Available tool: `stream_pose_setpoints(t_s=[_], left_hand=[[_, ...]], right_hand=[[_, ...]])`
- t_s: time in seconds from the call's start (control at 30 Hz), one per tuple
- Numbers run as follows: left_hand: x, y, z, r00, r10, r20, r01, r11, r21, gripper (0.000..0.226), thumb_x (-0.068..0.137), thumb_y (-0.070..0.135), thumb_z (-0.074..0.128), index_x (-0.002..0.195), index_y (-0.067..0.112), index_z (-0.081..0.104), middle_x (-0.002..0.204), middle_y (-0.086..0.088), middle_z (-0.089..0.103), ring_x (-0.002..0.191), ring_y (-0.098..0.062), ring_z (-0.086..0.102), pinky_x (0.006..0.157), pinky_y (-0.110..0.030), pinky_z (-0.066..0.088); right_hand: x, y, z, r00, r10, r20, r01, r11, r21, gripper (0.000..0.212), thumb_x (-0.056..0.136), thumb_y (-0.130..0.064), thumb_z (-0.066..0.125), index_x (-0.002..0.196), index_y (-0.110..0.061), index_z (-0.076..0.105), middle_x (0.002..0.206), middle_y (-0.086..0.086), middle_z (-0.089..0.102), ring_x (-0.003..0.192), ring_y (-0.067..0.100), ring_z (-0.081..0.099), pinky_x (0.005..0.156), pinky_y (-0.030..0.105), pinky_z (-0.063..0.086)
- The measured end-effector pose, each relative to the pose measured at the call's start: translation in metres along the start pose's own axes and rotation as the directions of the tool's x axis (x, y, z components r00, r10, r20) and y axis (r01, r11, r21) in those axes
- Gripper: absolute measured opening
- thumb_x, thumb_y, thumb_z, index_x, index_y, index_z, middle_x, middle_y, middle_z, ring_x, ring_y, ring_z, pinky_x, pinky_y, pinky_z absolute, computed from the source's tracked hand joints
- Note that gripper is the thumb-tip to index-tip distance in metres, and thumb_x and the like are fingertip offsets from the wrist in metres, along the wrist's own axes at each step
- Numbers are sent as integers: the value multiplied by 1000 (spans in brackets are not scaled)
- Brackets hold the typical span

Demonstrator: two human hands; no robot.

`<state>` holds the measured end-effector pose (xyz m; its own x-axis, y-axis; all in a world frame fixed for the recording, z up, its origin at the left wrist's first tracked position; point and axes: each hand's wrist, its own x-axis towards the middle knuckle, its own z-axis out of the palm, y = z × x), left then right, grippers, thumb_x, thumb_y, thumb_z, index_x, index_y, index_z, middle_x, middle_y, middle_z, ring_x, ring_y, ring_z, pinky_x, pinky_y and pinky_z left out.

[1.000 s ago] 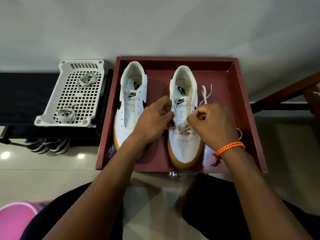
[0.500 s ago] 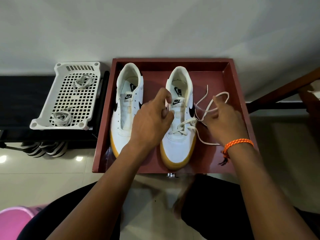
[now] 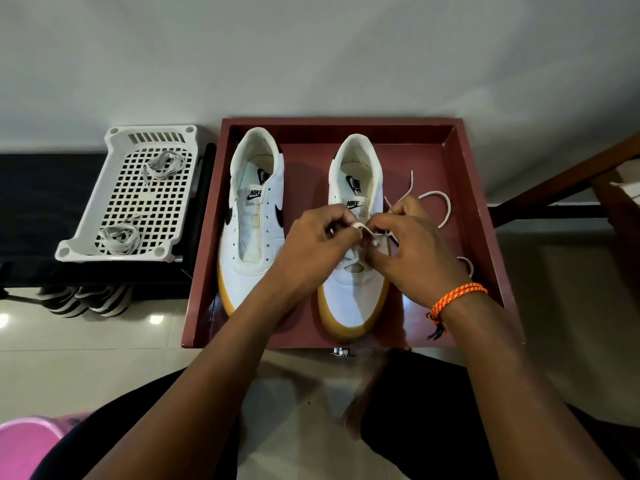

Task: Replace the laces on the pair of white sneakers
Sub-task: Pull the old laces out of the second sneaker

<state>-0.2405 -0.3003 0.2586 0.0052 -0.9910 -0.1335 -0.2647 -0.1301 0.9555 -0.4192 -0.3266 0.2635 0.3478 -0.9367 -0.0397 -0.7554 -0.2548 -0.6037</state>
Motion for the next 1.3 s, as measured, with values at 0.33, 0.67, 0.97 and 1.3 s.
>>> stream_pose_setpoints(t_s=[0.33, 0.67, 0.97, 1.3], left_hand=[[1, 19, -49, 994, -106, -40, -10, 269, -963, 21, 108, 18, 43, 93, 14, 56, 108, -12, 76, 105, -31, 75, 111, -51, 52], [-6, 27, -20, 985, 46, 167, -19, 986, -165, 23, 110, 16, 50, 115, 19, 73, 85, 11, 72, 68, -5, 59, 64, -23, 45], [2, 9, -28, 982, -186, 40, 190, 937, -294, 20, 107, 19, 63, 91, 12, 72, 64, 0, 39, 54, -11, 29, 48, -26, 25], [-3, -6, -5, 979, -148, -137, 196, 854, 482, 7, 102, 16, 55, 107, 11, 55, 104, -9, 61, 96, -31, 59, 77, -37, 39]], right_hand=[[-3, 22, -28, 885, 417, -205, -426, 905, 3, 31, 92, -27, 68, 65, -12, 66, 59, 8, 57, 66, 37, 59, 58, 36, 46], [-3, -27, -35, 965, 56, 255, -230, 641, 732, 27, 105, -20, 62, 88, -1, 72, 64, 12, 61, 50, 18, 52, 43, 27, 33], [3, -11, -30, 986, 168, 21, -130, 668, 733, 19, 97, -8, 73, 116, -7, 75, 87, 12, 79, 64, 15, 68, 46, 23, 45], [4, 1, -1, 995, 75, -69, -59, 975, 214, 28, 96, -16, 68, 110, -39, 71, 77, -14, 67, 69, 11, 67, 73, 44, 59]])
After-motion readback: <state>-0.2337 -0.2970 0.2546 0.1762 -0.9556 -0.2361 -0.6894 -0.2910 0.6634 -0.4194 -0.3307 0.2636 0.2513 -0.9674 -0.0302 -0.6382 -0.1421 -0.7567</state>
